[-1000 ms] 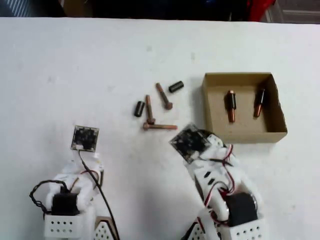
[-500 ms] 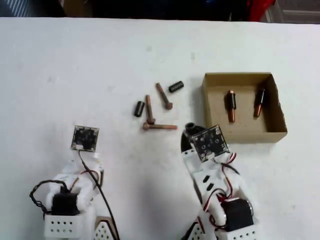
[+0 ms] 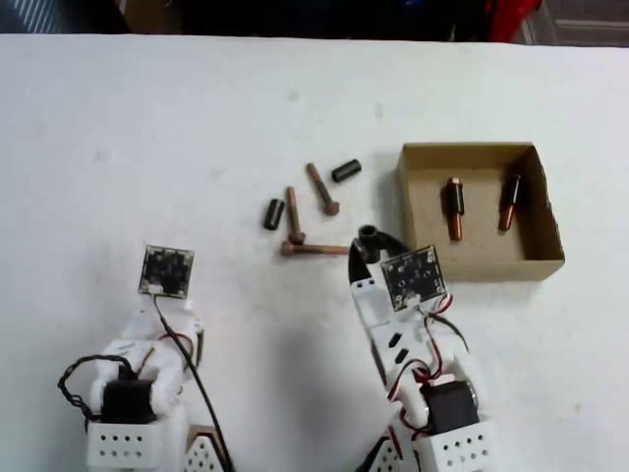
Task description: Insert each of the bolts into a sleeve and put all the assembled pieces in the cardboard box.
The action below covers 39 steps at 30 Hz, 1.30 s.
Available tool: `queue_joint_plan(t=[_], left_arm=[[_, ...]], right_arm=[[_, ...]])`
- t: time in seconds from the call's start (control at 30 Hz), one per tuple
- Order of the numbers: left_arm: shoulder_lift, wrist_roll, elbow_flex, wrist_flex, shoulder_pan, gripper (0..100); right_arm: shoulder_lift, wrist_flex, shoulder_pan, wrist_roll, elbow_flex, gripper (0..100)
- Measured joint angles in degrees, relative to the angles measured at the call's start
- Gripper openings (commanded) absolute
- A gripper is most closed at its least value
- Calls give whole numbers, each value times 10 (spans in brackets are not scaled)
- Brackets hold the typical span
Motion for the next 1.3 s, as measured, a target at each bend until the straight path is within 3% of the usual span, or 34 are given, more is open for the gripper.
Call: queue_joint_plan(t=[0.5,0.8,1.03,1.3], left_arm=[[29,-19,-54,0,4,20],[253,-28,-229,-22,20,21],[441,-24,-324,-72,107,23],[709,25,-498,-76,156,24]], right_arm=[[1,-135,0,0,57,16],[1,-136,0,0,57,16],[1,-136,22,0,57,16],[1,-127,22,0,57,16]])
